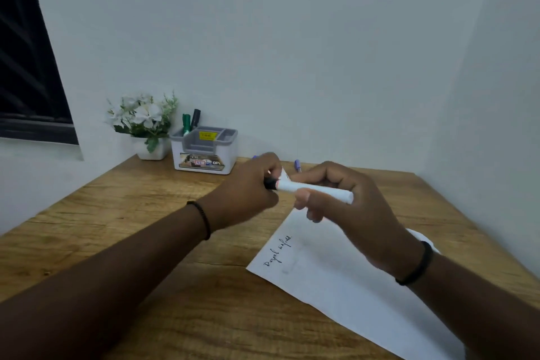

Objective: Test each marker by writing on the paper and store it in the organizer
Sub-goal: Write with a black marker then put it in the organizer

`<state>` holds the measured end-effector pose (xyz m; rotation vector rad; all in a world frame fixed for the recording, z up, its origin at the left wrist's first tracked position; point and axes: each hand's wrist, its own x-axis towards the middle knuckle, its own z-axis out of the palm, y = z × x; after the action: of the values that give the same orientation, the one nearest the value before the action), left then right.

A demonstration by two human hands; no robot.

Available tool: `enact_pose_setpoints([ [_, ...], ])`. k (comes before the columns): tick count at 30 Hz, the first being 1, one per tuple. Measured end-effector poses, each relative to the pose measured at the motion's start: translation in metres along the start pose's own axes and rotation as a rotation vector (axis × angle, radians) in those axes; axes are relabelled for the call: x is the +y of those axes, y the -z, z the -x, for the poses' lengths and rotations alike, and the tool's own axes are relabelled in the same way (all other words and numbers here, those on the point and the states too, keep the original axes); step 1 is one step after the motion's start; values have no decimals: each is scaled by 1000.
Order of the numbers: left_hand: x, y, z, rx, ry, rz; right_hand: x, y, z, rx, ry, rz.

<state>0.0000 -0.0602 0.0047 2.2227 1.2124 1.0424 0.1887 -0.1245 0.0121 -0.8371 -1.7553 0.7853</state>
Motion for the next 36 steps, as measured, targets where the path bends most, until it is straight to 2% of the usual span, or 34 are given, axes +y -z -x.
enact_pose_setpoints([
  [3,-17,20,-2,131,-50,-189,-6,-2,-10,-194,-244,-85],
  [7,-25,24,-6,196,-128,-232,5,-28,-36,-259,-409,76],
  [9,-32,27,-10,279,-54,-143,8,-39,-59,-261,-394,93],
  [12,-60,32,-11,422,172,-32,10,-49,-103,-111,-329,81],
  [15,-81,28,-9,295,274,-113,15,-54,-157,54,-240,142],
  [18,-84,18,-8,60,175,-236,24,-60,-211,173,-99,286],
  [20,-82,12,-7,-28,98,-324,30,-67,-240,187,-57,316],
  [26,-86,7,-13,12,24,-417,64,-89,-292,98,-52,465],
  [36,-82,6,-14,-34,19,-378,103,-95,-301,42,-108,683],
])
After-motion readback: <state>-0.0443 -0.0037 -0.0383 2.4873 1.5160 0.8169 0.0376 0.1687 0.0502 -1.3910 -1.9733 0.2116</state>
